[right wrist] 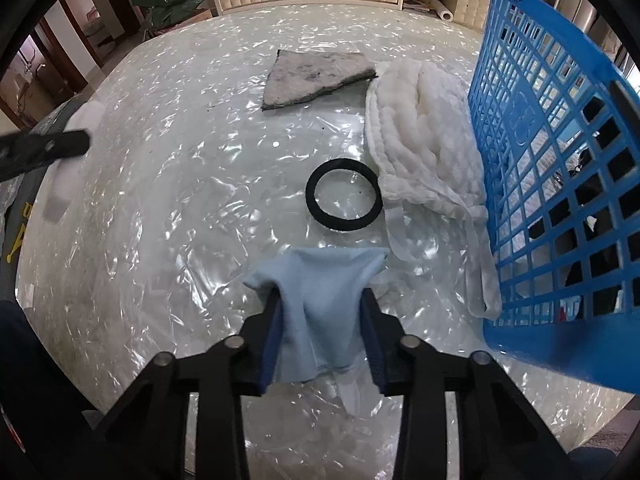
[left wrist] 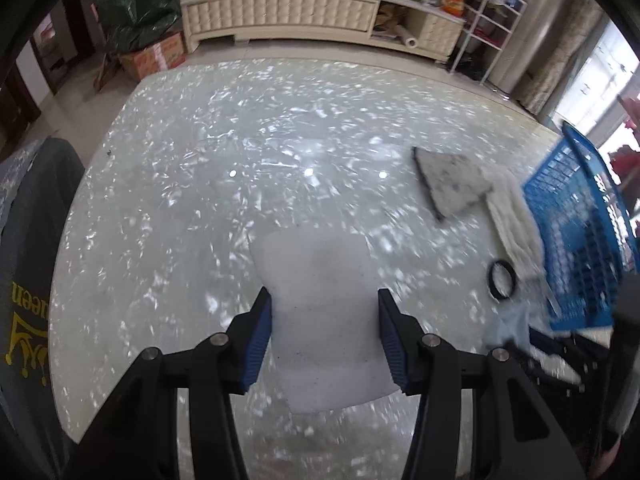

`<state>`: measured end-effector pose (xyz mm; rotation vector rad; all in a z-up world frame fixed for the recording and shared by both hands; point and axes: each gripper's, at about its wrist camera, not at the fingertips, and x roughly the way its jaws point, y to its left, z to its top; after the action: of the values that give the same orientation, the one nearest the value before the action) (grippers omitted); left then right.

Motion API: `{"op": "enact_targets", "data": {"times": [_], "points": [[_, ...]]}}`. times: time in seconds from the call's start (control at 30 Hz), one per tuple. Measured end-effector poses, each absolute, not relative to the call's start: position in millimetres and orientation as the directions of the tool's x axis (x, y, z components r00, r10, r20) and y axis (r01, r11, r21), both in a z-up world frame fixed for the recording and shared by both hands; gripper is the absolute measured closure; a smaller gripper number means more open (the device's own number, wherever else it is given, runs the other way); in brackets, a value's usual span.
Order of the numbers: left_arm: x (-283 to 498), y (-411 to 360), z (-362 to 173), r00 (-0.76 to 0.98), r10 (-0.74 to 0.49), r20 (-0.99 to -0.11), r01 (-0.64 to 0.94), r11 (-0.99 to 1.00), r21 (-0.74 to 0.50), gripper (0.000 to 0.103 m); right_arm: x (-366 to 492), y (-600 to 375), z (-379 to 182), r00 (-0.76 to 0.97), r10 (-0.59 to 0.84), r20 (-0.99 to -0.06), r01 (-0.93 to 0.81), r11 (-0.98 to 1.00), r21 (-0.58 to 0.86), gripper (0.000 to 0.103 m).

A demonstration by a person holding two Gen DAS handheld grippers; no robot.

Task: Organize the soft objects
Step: 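Carry the light blue cloth with the right tool into the blue basket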

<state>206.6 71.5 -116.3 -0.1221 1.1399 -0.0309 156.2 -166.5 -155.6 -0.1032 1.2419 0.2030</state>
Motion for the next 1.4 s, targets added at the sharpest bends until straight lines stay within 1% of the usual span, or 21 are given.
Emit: {"op": "enact_targets", "data": {"times": [0.2, 0.4, 0.67, 1.1, 1.4], "points": [[183.5, 60.1, -96.0, 0.456, -0.108, -0.883, 0.01, 0.993, -0.117, 0.055, 146.6, -165.4, -132.1, 0.352, 0.096, -0.931, -0.21, 0.977, 0.022, 0.077], [166.7, 51.0, -83.0, 0.48, -0.128, -0.868, 0.029, 0.991, -0.13, 0.055, 132.9, -170.3, -103.6, 0.405, 0.111, -0.908, -0.21, 0.977, 0.025, 0.077], [146.4, 26.7, -64.0, 0.511, -0.138, -0.848, 0.074, 0.99, -0.117, 0.055, 112.7, -177.1, -69.5, 0.471, 0.116, -0.875, -0.204, 0.979, 0.02, 0.077], [144.6, -34.7, -33.0, 0.561, -0.161, -0.812, 0.174, 0.982, -0.074, 0.054, 89.0, -211.3, -12.8, 0.574, 0.128, -0.809, -0.183, 0.983, 0.025, 0.077], [156.6, -73.9, -18.1, 0.578, -0.195, -0.793, 0.245, 0.968, -0.059, 0.053, 93.7, -252.2, 0.7, 0.629, 0.101, -0.771, -0.114, 0.993, 0.037, 0.077]]}}
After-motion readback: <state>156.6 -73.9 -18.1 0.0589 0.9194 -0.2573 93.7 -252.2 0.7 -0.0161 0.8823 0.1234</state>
